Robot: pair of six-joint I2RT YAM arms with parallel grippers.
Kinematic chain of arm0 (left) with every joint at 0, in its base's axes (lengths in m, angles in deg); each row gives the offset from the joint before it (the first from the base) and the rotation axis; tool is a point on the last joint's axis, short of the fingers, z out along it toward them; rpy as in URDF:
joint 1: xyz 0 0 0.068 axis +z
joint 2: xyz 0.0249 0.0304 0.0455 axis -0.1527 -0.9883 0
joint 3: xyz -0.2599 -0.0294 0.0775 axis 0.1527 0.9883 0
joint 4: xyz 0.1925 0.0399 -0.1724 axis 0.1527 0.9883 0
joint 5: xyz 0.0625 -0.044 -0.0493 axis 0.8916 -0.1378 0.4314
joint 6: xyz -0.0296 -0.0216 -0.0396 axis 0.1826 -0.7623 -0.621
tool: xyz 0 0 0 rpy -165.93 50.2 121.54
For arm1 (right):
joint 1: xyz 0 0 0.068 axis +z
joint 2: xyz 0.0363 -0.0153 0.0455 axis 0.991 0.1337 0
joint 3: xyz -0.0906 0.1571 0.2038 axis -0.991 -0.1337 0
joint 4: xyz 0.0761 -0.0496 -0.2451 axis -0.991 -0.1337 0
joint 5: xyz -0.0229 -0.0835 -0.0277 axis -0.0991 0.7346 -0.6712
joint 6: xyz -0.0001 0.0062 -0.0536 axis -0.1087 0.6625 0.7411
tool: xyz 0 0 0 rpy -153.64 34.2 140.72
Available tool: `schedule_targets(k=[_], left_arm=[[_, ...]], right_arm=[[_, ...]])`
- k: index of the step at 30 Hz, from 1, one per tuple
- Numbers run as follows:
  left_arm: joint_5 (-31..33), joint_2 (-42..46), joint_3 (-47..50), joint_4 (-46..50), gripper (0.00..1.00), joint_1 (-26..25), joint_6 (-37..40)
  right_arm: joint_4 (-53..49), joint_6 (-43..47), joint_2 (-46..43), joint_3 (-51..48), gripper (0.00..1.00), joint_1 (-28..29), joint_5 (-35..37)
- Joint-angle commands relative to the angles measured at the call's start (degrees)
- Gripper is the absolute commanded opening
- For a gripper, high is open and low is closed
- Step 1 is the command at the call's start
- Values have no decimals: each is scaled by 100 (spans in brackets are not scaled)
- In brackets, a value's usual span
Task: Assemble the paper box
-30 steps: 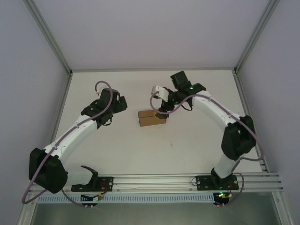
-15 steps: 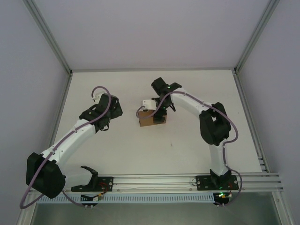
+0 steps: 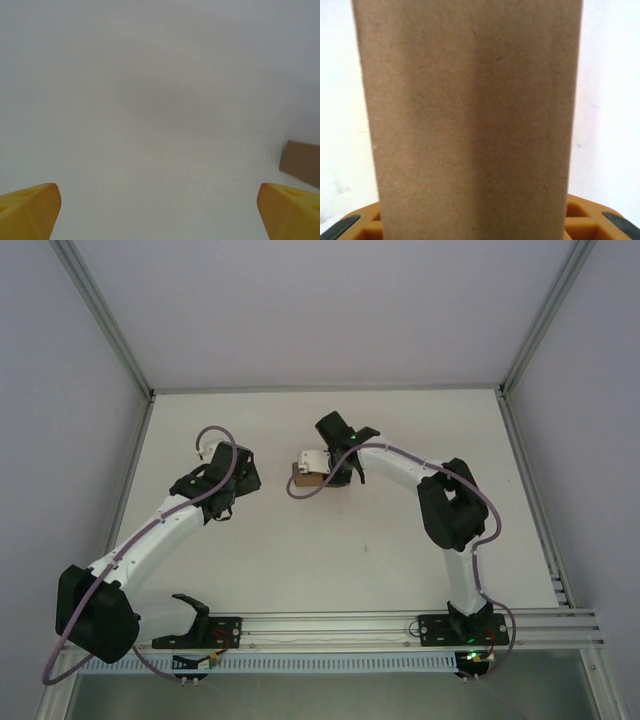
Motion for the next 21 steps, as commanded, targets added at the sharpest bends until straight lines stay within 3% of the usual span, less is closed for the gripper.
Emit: schedule_targets(k=[1,6,9,14,18,21], left_arm=[[144,111,41,52,100,12,-42],[93,41,16,21,100,13,-41],[36,-34,-19,-4,100,10,-27],[-24,-145,-129,-52,100,7,37],[-34,-216,-207,-58,100,12,81],[38,-214,-202,-130,100,5,125]], right_arm=[[1116,21,-193,-465,35,56,1027],[1182,-116,-286,-774,41,134,1162],[927,-307,-446,-966,54,233,1064],[107,-667,-983,-1256,85,413,213],[-427,-852,-1473,-1437,96,457,-585],[-290,-1104,-1881,-1679,100,442,-732]])
